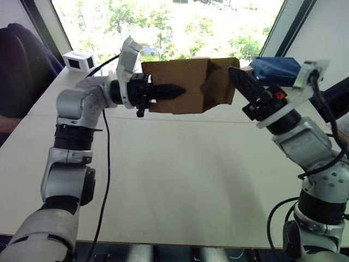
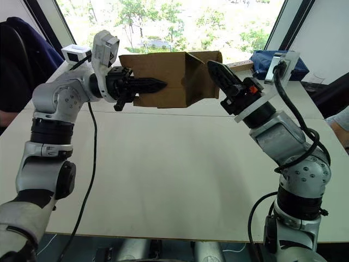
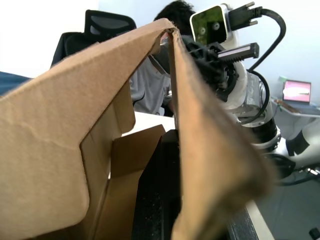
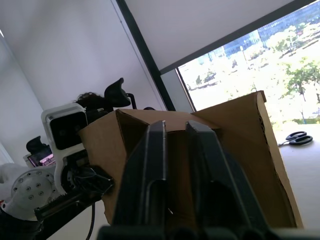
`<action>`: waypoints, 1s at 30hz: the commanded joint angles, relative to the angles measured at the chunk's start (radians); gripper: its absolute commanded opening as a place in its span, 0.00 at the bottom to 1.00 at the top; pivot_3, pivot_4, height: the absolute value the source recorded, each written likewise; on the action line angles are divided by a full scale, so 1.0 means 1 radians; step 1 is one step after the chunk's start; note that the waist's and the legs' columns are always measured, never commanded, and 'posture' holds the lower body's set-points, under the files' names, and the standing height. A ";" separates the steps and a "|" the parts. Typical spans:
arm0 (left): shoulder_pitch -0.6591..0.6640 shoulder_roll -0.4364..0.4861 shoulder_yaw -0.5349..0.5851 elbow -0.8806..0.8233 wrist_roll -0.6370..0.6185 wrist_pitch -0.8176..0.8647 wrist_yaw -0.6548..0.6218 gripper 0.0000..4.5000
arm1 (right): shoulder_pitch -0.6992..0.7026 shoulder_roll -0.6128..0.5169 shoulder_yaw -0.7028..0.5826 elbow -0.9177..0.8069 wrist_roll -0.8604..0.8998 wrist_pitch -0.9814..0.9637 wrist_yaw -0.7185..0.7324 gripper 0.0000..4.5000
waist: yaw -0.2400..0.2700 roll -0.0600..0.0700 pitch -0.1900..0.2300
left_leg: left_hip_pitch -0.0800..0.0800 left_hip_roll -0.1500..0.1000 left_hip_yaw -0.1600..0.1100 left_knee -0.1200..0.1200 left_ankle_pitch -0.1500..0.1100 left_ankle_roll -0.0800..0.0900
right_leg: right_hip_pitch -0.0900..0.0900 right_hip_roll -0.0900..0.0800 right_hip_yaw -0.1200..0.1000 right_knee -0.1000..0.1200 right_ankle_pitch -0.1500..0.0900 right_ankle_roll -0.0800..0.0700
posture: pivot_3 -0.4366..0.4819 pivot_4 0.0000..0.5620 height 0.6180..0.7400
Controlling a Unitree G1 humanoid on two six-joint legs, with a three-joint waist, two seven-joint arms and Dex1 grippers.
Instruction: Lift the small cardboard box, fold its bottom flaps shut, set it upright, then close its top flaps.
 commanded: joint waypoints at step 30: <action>-0.018 -0.015 -0.022 -0.021 0.008 -0.005 -0.041 0.00 | -0.064 -0.017 0.155 0.019 -0.207 0.040 0.162 0.01 | -0.016 0.000 0.000 | 0.000 0.001 -0.001 -0.001 0.000 0.000 | -0.001 0.001 0.000 0.000 0.000 0.001 | 0.48 0.27 1.00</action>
